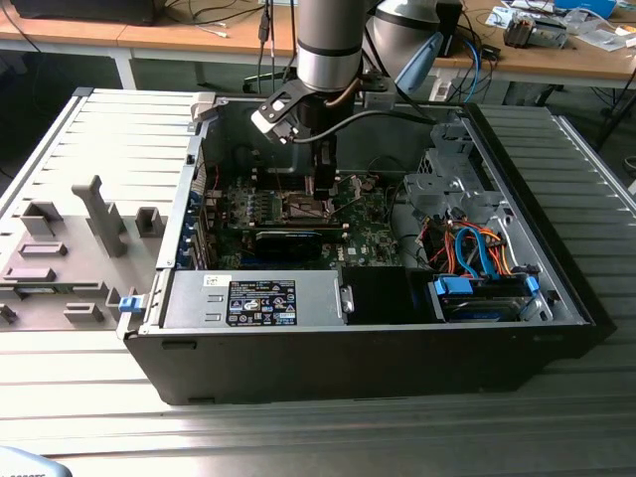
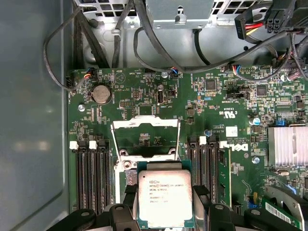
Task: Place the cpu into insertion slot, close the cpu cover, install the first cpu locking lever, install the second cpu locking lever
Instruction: 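Place the cpu into insertion slot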
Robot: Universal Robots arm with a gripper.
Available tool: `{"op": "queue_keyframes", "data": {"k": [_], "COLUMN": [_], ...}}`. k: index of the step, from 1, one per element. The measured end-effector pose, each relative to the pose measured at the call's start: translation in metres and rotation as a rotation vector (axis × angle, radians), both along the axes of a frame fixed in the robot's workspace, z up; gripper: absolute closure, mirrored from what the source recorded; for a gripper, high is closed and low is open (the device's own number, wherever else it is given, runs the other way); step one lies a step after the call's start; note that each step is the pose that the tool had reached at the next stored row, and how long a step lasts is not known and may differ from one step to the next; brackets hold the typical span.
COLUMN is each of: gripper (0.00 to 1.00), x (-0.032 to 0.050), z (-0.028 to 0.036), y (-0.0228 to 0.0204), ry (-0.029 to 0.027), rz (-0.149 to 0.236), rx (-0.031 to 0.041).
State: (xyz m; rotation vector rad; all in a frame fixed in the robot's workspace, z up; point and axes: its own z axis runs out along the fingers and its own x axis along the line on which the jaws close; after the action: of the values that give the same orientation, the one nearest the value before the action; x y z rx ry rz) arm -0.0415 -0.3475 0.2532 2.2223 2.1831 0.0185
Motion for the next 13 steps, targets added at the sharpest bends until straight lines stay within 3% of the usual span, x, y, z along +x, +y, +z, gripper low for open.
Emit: {"op": "queue_keyframes", "data": {"k": [13], "gripper": [0.45], "x": [-0.0023], "z": [-0.0016], "y": [0.0000], "ry": [0.0000], "rz": [0.000], "rx": [0.0000]}}
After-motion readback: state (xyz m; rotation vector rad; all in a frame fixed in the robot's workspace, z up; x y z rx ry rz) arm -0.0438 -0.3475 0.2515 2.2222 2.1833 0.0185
